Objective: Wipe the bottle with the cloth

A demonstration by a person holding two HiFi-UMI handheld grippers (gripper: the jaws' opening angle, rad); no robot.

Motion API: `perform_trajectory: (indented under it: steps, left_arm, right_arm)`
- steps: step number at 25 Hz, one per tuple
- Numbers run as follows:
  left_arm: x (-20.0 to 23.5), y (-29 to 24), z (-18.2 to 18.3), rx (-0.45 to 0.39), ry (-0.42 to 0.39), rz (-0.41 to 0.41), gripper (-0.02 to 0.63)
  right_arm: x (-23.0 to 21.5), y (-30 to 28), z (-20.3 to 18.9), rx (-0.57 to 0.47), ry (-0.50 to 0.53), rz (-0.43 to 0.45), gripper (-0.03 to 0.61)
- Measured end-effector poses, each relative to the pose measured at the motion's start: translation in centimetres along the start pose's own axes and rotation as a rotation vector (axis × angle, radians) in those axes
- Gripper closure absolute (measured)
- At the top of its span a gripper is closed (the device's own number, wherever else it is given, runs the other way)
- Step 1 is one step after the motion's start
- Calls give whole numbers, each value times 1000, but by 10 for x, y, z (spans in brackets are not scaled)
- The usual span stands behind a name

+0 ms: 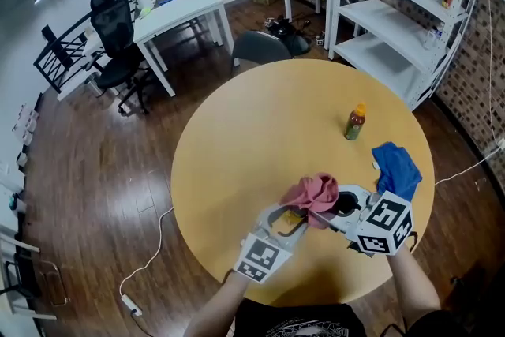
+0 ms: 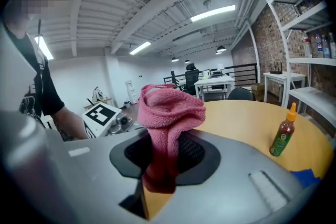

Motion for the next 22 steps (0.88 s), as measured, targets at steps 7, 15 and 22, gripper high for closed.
perform_trajectory:
  steps: [7, 15, 22]
  left_arm:
    - [0, 0, 1, 1, 1, 2, 410]
    - [-1, 0, 2, 18, -15, -10, 410]
    - [0, 3, 1, 18, -7, -4, 410]
  right_arm:
    - [47, -1, 18, -54, 130, -8, 480]
    - [69, -34, 46, 13, 343, -24, 480]
    - [56, -73, 70, 40, 420, -15, 480]
Point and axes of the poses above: the fingertips, and each gripper's own axes: y backward along the fingers, x to its left, z out of its top, the point moved 4 cm from there along y, backward along the fingers, and after that the axes turned 7 degrees about x, right-handed, at the moved point
